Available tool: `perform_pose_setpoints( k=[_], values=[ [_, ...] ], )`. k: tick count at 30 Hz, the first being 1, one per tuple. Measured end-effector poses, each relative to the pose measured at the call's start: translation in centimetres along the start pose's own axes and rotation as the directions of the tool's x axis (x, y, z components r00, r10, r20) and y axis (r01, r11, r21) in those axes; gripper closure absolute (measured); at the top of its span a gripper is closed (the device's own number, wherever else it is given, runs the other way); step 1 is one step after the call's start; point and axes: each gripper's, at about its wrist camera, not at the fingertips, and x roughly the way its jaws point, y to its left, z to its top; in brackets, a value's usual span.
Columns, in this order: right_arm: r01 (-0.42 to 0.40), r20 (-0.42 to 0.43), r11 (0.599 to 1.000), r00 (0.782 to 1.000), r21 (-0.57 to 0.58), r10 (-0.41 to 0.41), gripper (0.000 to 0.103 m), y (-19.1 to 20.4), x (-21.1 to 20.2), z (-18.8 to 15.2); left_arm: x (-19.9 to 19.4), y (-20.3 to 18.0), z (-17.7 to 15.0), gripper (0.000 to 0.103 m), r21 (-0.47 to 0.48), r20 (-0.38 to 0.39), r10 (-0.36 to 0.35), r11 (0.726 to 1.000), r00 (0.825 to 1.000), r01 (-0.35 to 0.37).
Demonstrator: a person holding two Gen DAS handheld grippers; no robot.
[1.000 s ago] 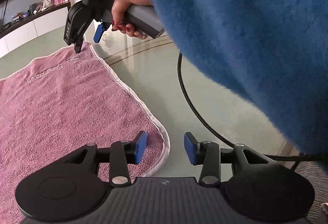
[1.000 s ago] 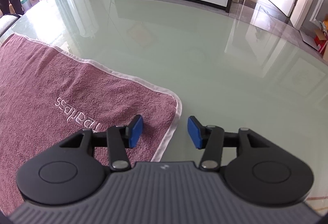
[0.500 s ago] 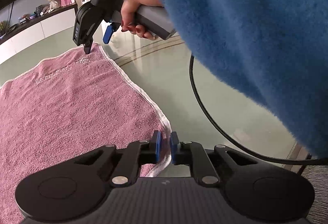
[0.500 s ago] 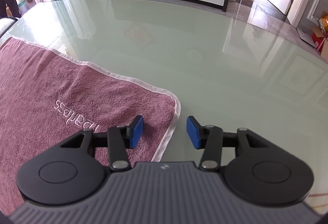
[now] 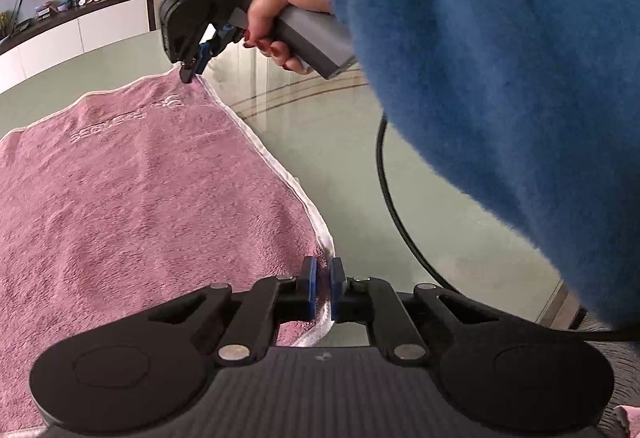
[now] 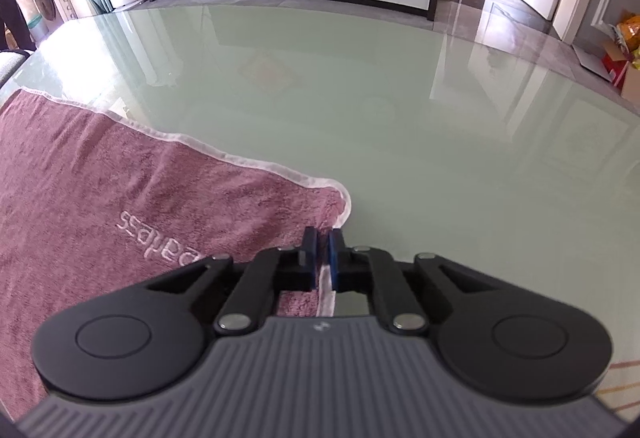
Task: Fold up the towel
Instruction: 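Close the left gripper on the towel edge while the right gripper pinches the corner, then lift the towel edge with both grippers and fold it over onto the towel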
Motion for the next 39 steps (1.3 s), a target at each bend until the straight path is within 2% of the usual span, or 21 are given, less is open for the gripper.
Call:
perform_pose_setpoints(
  k=[11, 20, 29, 39],
  values=[
    [-0.026, 0.068, 0.999, 0.997, 0.023, 0.024, 0.097, 3.1, -3.5, 3.1, -5.2, 3.5, 0.4, 0.096, -0.074, 0.068, -0.013, 0.997, 0.998, 0.018],
    [-0.066, 0.098, 0.998, 0.993, 0.013, 0.064, 0.097, 9.7, -4.5, 5.9, -11.0, 8.4, -0.8, 0.096, -0.139, 0.137, -0.006, 0.99, 0.991, 0.025],
    [-0.122, 0.117, 0.992, 0.986, 0.02, 0.119, 0.097, 17.4, -2.1, 9.1, -16.2, 16.8, -3.3, 0.096, -0.26, 0.168, 0.123, 0.963, 0.978, -0.076],
    [-0.199, 0.105, 0.98, 0.974, -0.027, 0.201, 0.097, 28.6, 1.2, 12.1, -20.8, 25.1, -7.6, 0.096, -0.41, 0.152, 0.285, 0.889, 0.946, -0.202]
  ],
)
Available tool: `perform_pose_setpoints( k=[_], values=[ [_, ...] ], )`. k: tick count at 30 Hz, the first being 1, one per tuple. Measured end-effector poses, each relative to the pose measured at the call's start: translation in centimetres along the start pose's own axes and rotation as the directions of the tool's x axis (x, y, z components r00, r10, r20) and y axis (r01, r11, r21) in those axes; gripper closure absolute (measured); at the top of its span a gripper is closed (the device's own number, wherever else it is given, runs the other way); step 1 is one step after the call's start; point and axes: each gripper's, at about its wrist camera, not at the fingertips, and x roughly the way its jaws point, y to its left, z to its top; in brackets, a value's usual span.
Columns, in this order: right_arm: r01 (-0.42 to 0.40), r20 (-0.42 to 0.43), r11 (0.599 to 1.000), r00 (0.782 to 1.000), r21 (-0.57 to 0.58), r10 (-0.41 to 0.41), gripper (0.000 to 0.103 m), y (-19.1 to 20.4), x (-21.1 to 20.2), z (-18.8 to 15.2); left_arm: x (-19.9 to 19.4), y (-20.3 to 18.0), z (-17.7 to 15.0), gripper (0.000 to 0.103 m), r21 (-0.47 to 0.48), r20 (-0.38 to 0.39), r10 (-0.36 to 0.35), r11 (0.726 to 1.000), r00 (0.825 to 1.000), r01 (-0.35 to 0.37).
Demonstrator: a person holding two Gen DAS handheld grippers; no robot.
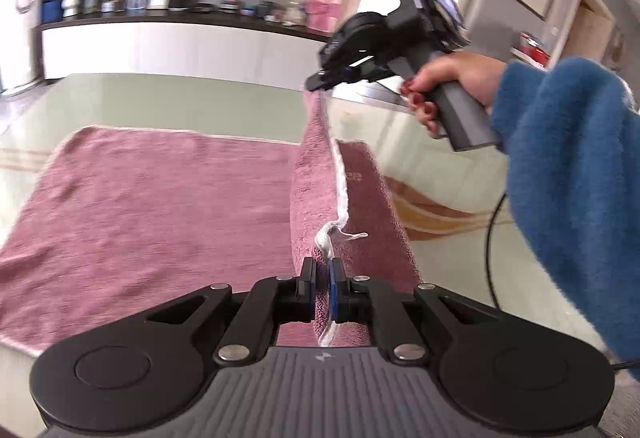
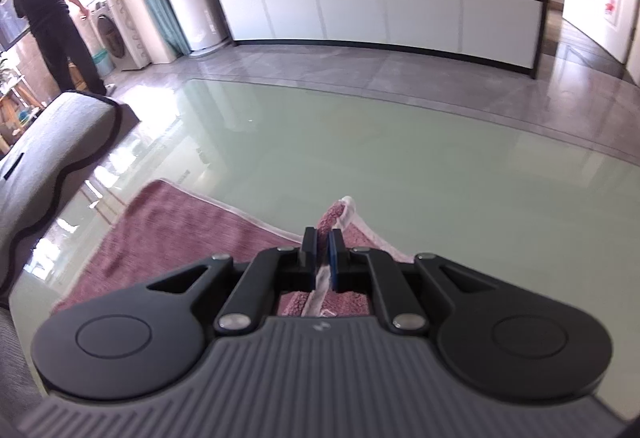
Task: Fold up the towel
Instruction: 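Lift the towel edge with both grippers and fold it over onto the towel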
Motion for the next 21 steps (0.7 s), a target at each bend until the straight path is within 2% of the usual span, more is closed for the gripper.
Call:
perform_pose_setpoints(
  k=[8, 14, 17, 21],
  values=[
    [-0.069, -0.024, 0.997, 0.997, -0.024, 0.068, 0.097, 7.7, 4.9, 1.3, -3.2, 6.9, -0.9, 0.098, -0.08, 0.008, 0.114, 0.99, 0.993, -0.113],
    [-0.105, -0.06, 0.993, 0.993, -0.052, 0.102, 0.097, 12.5, 8.7, 1.9, -5.1, 12.3, -0.7, 0.098, -0.131, 0.016, 0.208, 0.97, 0.978, -0.205],
    [-0.115, -0.075, 0.991, 0.991, -0.065, 0.11, 0.097, 14.3, 10.2, 1.9, -5.4, 14.4, -0.4, 0.098, -0.143, -0.012, 0.221, 0.965, 0.975, -0.221],
    [-0.106, -0.094, 0.991, 0.991, -0.082, 0.098, 0.097, 15.4, 11.4, 1.9, -4.7, 15.1, -0.3, 0.088, -0.107, -0.058, 0.161, 0.98, 0.985, -0.167]
  ],
)
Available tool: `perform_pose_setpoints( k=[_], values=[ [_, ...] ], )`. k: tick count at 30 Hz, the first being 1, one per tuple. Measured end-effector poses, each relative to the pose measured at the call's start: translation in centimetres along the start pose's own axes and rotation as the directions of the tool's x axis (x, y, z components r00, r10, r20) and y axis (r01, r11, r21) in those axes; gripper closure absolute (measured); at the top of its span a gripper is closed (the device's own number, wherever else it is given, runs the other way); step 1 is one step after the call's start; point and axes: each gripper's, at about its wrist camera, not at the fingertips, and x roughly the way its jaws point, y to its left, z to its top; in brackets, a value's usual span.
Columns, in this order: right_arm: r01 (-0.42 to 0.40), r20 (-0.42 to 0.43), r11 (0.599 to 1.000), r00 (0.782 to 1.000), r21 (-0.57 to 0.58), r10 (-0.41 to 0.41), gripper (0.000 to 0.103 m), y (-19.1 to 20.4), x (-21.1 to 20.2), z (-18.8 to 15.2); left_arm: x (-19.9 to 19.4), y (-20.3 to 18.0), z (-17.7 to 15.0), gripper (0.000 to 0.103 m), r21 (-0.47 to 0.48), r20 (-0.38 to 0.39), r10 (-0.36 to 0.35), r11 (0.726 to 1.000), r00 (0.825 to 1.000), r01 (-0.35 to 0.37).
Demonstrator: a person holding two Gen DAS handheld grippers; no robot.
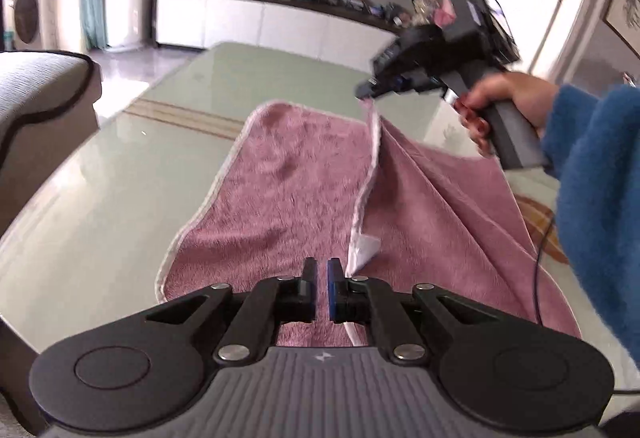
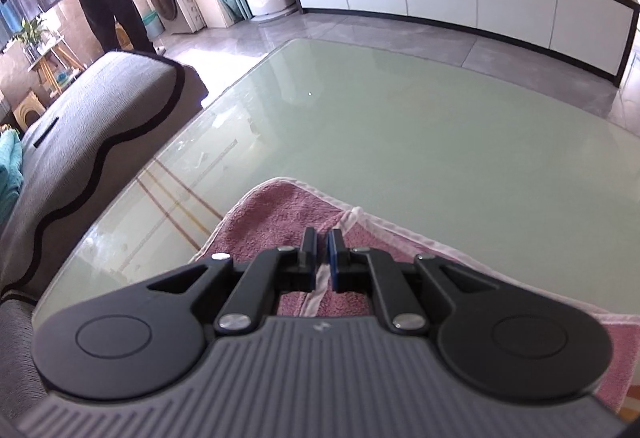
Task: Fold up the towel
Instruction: 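Lift the towel edge with both grippers and fold it over onto the towel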
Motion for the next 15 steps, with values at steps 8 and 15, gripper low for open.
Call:
perform_pose_setpoints(
  k=[8, 15],
  values=[
    [0.013, -0.02, 1.0, 1.0, -0.005, -0.013, 0.097, -0.5, 0.6, -0.5, 3.0, -1.4, -1.2, 0.076, 0.086, -0.083, -0.069, 0.993, 0.994, 0.076],
    [-0.014, -0.027, 0.999, 1.0, -0.034, 0.013, 0.097, -0.2, 0.7, -0.7, 4.4, -1.5, -2.3, 0.066, 0.087, -0.122, -0.063, 0.993, 0.991, 0.074]
  ],
)
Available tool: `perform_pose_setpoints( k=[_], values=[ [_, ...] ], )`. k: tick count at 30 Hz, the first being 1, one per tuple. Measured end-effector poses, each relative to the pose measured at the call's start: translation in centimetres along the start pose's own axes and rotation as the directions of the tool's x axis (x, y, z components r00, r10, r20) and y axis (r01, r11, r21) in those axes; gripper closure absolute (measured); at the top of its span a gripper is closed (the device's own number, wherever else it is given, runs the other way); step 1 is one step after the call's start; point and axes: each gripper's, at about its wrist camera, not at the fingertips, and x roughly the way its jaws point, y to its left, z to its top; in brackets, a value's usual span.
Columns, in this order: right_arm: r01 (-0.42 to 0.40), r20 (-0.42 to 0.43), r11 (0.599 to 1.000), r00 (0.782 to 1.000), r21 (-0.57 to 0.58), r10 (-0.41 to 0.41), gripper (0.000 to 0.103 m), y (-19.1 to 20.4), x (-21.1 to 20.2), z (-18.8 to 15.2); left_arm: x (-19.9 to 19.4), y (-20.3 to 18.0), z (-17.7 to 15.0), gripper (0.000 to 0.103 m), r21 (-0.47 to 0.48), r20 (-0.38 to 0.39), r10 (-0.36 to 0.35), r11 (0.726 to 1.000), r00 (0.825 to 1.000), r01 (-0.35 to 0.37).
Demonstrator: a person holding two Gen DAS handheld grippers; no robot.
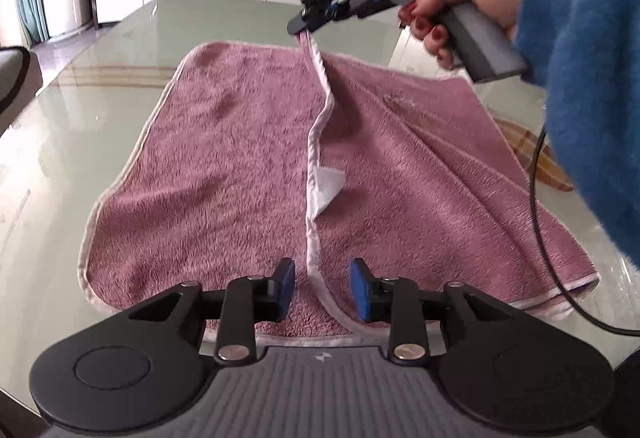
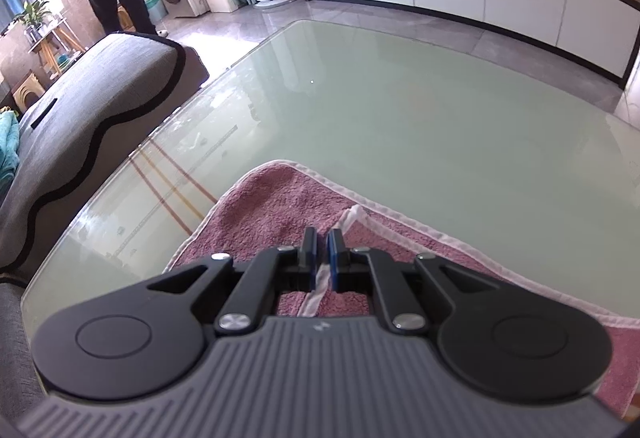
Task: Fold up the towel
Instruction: 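Lift the towel edge with both grippers and fold it over onto the towel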
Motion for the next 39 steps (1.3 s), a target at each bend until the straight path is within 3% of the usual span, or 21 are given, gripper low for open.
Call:
perform_pose_setpoints(
  k=[4, 6, 11, 26, 33, 39],
  values=[
    [-0.005, -0.006, 1.0, 1.0, -0.002, 0.005, 0.097, -0.1, 0.5, -0.2, -0.1, -0.3, -0.8, 0.067, 0.004, 0.018, -0.004, 1.0, 1.0, 0.004],
    [-0.005, -0.007, 1.0, 1.0, 0.001, 0.005, 0.097, -0.1, 0.8, -0.4, -0.1, -0.3, -0.9, 0.083, -0.003, 0.017, -0.025, 1.0, 1.0, 0.025],
    [-0.004, -0.005, 1.0, 1.0, 0.015, 0.004, 0.097, -0.4, 1.2, -0.5, -0.4, -0.2, -0.9, 0.095, -0.017, 0.017, -0.039, 0.999, 0.999, 0.039],
    [-0.034, 0.052, 0.998, 0.998, 0.045, 0.032, 0.097, 0.2, 1.0, 0.7, -3.9, 0.4, 0.4, 0.097, -0.01, 0.138, -0.045, 0.999, 0.989, 0.047],
    [-0.061, 0.087, 0.997, 0.995, 0.037, 0.058, 0.097, 2.3, 1.8, 2.6, -7.0, 2.8, 0.7, 0.097, -0.052, 0.189, 0.033, 0.998, 0.982, -0.023],
    [-0.07, 0.081, 0.997, 0.994, 0.031, 0.068, 0.097, 4.4, 4.2, 3.9, -7.4, 5.5, 0.5, 0.097, -0.111, 0.17, 0.131, 0.987, 0.977, -0.113]
  ],
)
